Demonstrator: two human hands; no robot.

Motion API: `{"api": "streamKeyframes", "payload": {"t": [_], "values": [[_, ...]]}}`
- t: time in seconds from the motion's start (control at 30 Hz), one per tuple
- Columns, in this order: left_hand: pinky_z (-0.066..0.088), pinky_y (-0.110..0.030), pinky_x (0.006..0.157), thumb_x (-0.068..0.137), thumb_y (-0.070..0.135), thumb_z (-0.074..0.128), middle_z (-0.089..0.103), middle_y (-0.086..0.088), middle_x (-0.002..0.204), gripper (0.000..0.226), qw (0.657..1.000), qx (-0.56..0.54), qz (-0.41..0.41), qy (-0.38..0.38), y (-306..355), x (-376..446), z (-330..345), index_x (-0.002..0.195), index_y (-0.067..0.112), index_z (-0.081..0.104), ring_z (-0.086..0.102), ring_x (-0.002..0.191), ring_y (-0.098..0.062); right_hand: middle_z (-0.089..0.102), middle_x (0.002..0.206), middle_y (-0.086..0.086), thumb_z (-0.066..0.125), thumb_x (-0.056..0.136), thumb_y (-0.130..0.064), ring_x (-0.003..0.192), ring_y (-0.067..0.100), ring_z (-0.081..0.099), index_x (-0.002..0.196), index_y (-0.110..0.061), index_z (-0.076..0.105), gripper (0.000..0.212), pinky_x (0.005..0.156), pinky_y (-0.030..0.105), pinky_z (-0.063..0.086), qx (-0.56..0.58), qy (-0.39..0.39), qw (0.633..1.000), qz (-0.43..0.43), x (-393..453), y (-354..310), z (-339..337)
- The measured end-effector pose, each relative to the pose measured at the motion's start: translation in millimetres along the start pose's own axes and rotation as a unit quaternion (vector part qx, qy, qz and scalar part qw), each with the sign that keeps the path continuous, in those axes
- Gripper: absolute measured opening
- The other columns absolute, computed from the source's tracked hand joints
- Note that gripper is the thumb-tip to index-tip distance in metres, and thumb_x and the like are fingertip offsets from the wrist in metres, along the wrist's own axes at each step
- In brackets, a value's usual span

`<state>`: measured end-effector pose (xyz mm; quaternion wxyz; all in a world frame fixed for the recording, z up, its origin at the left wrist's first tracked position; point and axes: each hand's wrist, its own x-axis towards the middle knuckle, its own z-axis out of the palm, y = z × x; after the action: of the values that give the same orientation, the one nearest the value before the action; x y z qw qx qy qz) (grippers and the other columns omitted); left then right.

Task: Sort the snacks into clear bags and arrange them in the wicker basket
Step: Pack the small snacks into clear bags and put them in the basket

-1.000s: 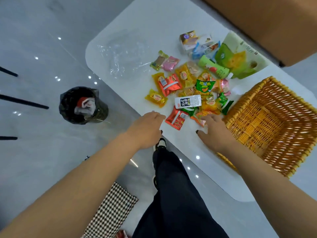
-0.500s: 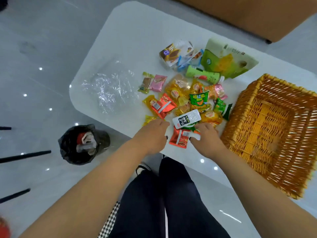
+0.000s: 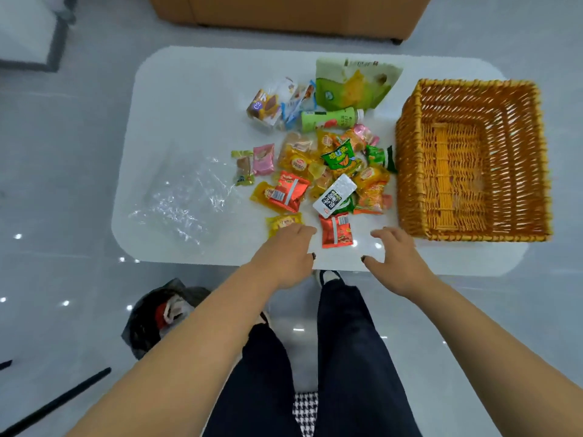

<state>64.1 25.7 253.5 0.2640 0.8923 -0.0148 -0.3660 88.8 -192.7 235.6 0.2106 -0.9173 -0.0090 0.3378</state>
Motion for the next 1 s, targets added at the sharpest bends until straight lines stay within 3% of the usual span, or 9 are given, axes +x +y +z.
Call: {"api": "streamKeyframes", "payload": {"t": [0.23,0.4,0.57,0.77,0.87,0.93,1.0], "values": [[0.028,-0.036,0.115,0.101,0.025,0.045,0.021,-0.003,0.160,0.057,0.999,0.031,0.030,-0.008,-27,-28,22,0.154,0.019,0.023,0.024,0.144,-0.021,0.026,0.152,0.009,0.060,0.091,-0.026,0.140,0.025,0.026,0.144,-0.013,0.037,0.059,0.112,0.034,0.026,0.021,0.009,0.999,0.041,-42,-2,47],[0.021,-0.035,0.118,0.101,0.023,0.044,0.012,-0.003,0.163,0.061,0.999,0.018,0.019,-0.019,-41,-13,53,0.155,0.017,0.016,0.015,0.148,-0.020,0.027,0.151,0.009,0.058,0.093,-0.028,0.139,0.026,0.027,0.143,-0.013,0.038,0.056,0.111,0.036,0.029,0.035,0.018,0.998,0.041,-32,15,67],[0.018,-0.035,0.119,0.101,0.022,0.046,-0.001,-0.004,0.164,0.071,1.000,-0.013,-0.025,0.002,-59,33,104,0.156,0.015,0.003,0.010,0.150,-0.022,0.015,0.158,0.013,0.052,0.097,-0.033,0.146,0.028,0.012,0.150,-0.014,0.027,0.061,0.117,0.037,0.017,0.020,0.009,0.998,0.053,13,53,106],[0.001,-0.038,0.122,0.102,0.032,0.044,-0.013,-0.009,0.163,0.074,0.996,0.049,-0.029,0.070,-94,113,177,0.156,0.014,-0.005,-0.011,0.151,-0.024,-0.010,0.161,0.014,0.034,0.100,-0.047,0.147,0.032,-0.010,0.155,-0.017,0.005,0.068,0.120,0.043,-0.001,-0.090,0.079,0.993,-0.004,91,104,171],[-0.007,-0.038,0.121,0.101,0.041,0.042,-0.022,-0.011,0.161,0.081,0.988,0.079,-0.002,0.133,-113,140,212,0.153,0.014,-0.014,-0.019,0.149,-0.024,-0.016,0.160,0.012,0.017,0.092,-0.061,0.146,0.032,-0.017,0.154,-0.019,-0.004,0.078,0.118,0.048,-0.007,-0.128,0.099,0.987,-0.023,121,125,206],[-0.009,-0.039,0.120,0.101,0.048,0.035,-0.018,-0.013,0.161,0.079,0.979,0.103,0.018,0.174,-122,153,231,0.153,0.014,-0.014,-0.017,0.149,-0.025,-0.014,0.160,0.013,0.012,0.090,-0.065,0.146,0.032,-0.016,0.154,-0.018,-0.005,0.082,0.117,0.053,-0.005,-0.148,0.133,0.979,-0.030,132,136,226],[-0.002,-0.046,0.122,0.097,0.053,0.026,0.000,-0.017,0.163,0.077,0.965,0.155,0.018,0.209,-131,165,248,0.155,0.009,0.001,-0.004,0.151,-0.030,-0.004,0.161,0.014,0.018,0.092,-0.064,0.148,0.035,-0.008,0.155,-0.015,0.004,0.081,0.117,0.056,0.000,-0.160,0.179,0.970,-0.035,139,143,240]]}}
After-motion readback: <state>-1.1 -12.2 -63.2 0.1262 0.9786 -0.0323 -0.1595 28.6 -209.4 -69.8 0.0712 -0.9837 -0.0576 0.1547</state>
